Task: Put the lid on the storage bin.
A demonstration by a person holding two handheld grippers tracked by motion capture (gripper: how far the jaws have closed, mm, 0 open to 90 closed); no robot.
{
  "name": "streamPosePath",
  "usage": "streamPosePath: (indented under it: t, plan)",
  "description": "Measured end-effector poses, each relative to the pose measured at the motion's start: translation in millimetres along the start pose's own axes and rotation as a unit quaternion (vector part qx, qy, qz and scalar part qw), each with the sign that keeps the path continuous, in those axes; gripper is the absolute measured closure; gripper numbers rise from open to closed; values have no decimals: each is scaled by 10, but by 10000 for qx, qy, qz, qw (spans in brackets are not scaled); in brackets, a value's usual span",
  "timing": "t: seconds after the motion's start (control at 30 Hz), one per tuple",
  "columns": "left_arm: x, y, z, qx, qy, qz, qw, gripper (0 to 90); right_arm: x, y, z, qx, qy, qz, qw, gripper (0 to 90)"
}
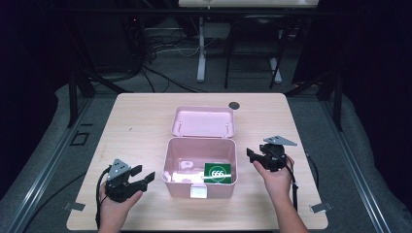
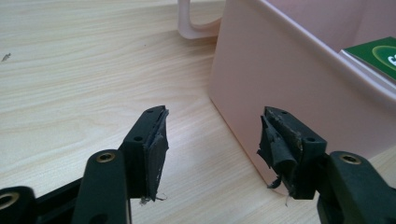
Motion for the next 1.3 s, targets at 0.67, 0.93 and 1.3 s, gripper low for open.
streamPosePath:
  t: [0.67, 0.93, 1.3]
  plan:
    - [53, 100, -236, 353, 44, 211, 9991, 471, -132, 62, -150, -90, 359, -214, 9991, 528]
    - [80, 107, -339, 296, 66, 294, 9991, 501, -273, 82, -343, -161, 216, -586, 9979, 531]
    - [224, 67, -460, 237, -103, 504, 9984, 563, -360, 32, -521, -404, 383, -665, 9962, 543]
Point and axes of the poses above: each handheld gripper's, and its own axes: y roughly backward along the jaws, z roughly out of its underside, x roughly to its right, the point moved 8 cm from there along -y, roughly forward along the jaws, and after that the axes turned 2 degrees about z, right-handed, at the moved point
